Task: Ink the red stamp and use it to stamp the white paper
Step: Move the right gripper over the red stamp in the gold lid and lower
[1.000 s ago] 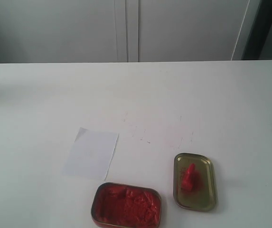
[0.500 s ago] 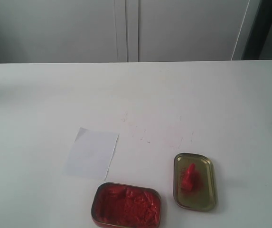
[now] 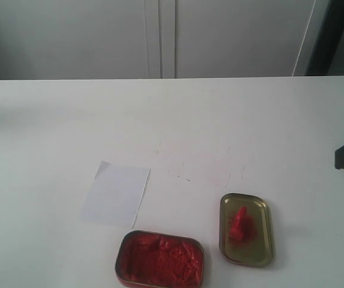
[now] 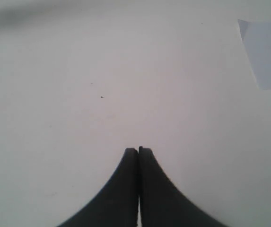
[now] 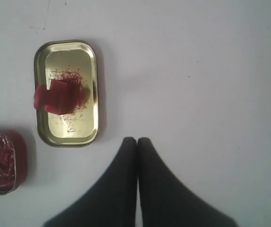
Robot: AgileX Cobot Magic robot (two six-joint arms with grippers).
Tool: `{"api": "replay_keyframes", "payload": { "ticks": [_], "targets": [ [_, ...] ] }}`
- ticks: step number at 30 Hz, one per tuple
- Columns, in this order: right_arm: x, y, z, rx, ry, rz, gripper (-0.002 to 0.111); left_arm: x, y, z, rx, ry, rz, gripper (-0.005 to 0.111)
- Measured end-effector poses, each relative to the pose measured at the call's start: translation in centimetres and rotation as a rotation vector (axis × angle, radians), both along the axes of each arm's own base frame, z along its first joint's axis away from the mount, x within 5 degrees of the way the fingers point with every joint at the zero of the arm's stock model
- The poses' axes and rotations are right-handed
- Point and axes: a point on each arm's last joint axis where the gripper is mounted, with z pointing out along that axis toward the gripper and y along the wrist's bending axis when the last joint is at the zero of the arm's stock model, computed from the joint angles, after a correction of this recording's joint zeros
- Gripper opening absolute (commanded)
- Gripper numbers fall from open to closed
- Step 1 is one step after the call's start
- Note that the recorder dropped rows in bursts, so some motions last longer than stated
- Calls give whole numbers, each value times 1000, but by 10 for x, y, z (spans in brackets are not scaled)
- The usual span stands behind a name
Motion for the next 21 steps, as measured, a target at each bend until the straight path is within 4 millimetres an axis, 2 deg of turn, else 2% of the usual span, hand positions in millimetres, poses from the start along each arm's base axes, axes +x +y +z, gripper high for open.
{"api": "replay_keyframes", "payload": {
  "ticks": [6, 17, 21],
  "targets": [
    [11, 15, -15, 36, 93, -30, 0, 0, 0, 0, 0, 0, 0, 0],
    [28, 60, -42, 99, 180, -109, 0, 0, 0, 0, 0, 0, 0, 0],
    [39, 82, -46, 83, 201, -119, 0, 0, 0, 0, 0, 0, 0, 0]
  ]
}}
